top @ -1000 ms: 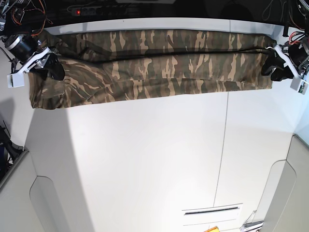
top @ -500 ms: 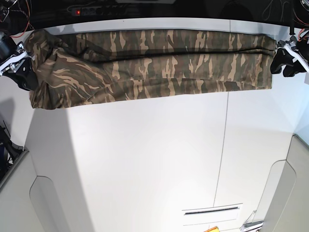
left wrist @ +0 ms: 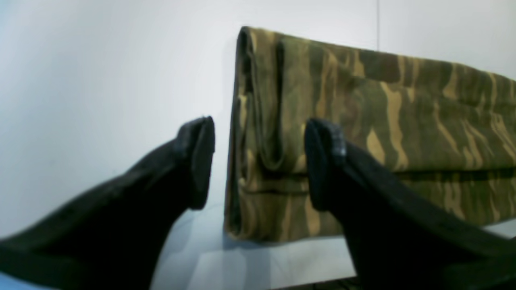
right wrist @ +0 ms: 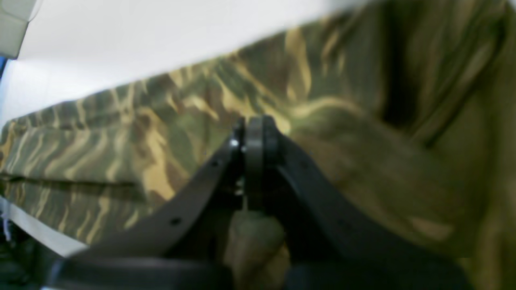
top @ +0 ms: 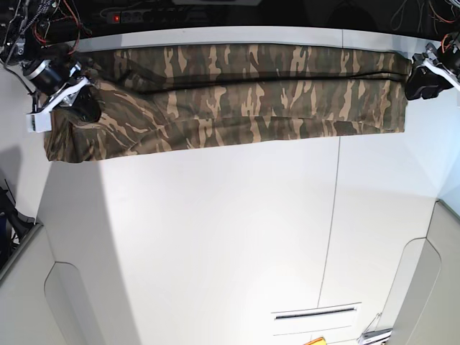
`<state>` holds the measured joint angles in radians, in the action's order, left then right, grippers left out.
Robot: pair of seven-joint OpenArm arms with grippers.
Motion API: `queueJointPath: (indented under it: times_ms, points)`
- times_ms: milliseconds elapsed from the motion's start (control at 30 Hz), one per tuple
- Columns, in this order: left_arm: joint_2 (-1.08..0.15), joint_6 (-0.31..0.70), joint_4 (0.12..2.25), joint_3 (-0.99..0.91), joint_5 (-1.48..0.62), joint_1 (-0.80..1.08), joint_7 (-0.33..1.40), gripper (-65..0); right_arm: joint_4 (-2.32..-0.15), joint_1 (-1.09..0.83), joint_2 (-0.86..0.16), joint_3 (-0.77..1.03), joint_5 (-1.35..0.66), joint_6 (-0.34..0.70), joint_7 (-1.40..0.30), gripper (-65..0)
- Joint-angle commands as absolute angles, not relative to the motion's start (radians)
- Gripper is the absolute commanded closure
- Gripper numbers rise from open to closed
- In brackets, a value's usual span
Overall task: Fold the T-shirt properly
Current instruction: 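Grasp both ends of the folded strip with both grippers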
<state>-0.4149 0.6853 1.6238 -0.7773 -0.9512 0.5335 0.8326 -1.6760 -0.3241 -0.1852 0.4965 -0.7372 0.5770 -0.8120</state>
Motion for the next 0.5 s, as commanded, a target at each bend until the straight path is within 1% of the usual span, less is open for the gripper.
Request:
queueJointPath:
  times_ms: [0, 67, 100, 300, 367, 467]
  points:
    - [-0.432, 0.698, 1.627, -0.784, -0.965, 0.535, 0.812, -40.5, -1.673, -0.321, -0.197, 0.488, -0.756, 0.583, -0.782, 0.0]
    - [-0.432, 0.698, 1.608, -0.782, -0.968, 0.535, 0.812, -46.0, -1.637, -0.318, -0.196, 0.468, -0.756, 0.583, -0.781, 0.0]
    - [-0.433, 0.698, 1.601, -0.776, -0.969, 0.535, 0.811, -46.9, -1.623, -0.313, -0.196, 0.461, -0.756, 0.583, -0.782, 0.0]
    - [-0.432, 0.698, 1.588, -0.674, -0.95, 0.535, 0.798, -46.9, -1.61, -0.305, -0.196, 0.456, -0.778, 0.583, -0.782, 0.0]
    - [-0.432, 0.695, 1.588, -0.645, -0.905, 0.535, 0.751, -46.9, -1.61, -0.305, -0.197, 0.456, -0.777, 0.583, -0.785, 0.0]
    - [-0.432, 0.645, 1.588, -0.619, -0.795, 0.53, 0.673, -46.9, -1.61, -0.305, -0.197, 0.456, -0.777, 0.583, -0.785, 0.0]
